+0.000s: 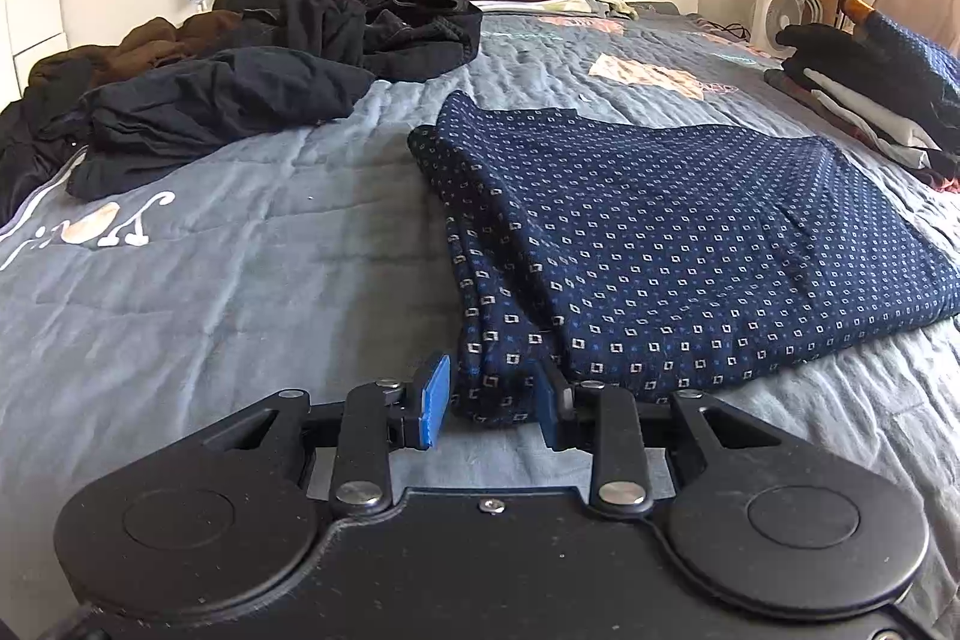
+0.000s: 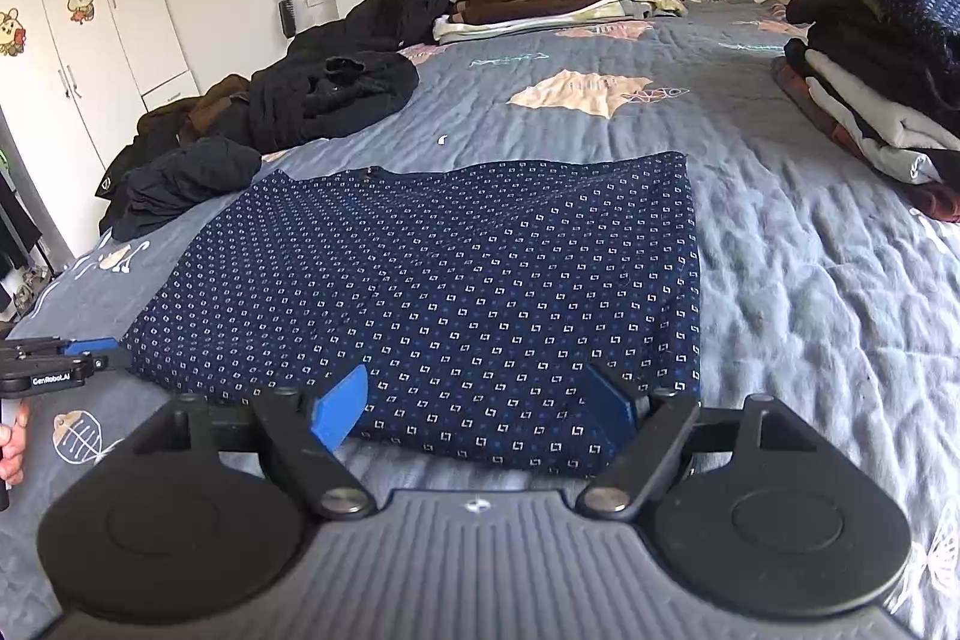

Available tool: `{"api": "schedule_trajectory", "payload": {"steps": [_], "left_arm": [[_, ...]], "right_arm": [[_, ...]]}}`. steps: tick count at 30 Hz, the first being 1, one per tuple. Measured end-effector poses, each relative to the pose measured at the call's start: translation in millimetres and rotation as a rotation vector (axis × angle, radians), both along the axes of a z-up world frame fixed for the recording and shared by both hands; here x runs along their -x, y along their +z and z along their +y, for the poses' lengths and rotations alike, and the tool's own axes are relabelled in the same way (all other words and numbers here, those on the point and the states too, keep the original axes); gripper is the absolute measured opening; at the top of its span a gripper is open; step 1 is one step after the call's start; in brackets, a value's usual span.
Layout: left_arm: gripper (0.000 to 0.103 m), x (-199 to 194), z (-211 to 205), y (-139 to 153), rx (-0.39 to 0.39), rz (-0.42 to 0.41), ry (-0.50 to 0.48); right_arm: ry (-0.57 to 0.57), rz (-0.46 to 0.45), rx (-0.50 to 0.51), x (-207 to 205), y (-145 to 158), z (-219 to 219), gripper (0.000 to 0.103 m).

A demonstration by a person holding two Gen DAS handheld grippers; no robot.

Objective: Fold clothes
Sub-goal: 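Grasp the folded shirt's side edge with the left gripper and tuck it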

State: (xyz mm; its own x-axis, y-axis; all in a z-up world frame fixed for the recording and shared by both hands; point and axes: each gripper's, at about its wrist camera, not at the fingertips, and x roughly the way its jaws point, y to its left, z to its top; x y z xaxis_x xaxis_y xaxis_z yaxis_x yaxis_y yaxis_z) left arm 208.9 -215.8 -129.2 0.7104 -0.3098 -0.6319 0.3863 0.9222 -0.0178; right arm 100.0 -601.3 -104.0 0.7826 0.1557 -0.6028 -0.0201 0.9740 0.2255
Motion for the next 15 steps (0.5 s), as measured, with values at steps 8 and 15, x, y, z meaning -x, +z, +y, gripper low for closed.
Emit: {"api": "schedule_trajectory", "payload": {"steps": [8,15], "left_arm": [[0.007,-4,-2,-3,-0.003,0.014,0.021],[0.005,-10,11,12,-0.028,-0.011,0.065]], "right_arm": [[0.015,0.007,-0.003,1,-2,5,0.080],[-0.001,0.009,-0.016,0,-3,-1,0.080]]}}
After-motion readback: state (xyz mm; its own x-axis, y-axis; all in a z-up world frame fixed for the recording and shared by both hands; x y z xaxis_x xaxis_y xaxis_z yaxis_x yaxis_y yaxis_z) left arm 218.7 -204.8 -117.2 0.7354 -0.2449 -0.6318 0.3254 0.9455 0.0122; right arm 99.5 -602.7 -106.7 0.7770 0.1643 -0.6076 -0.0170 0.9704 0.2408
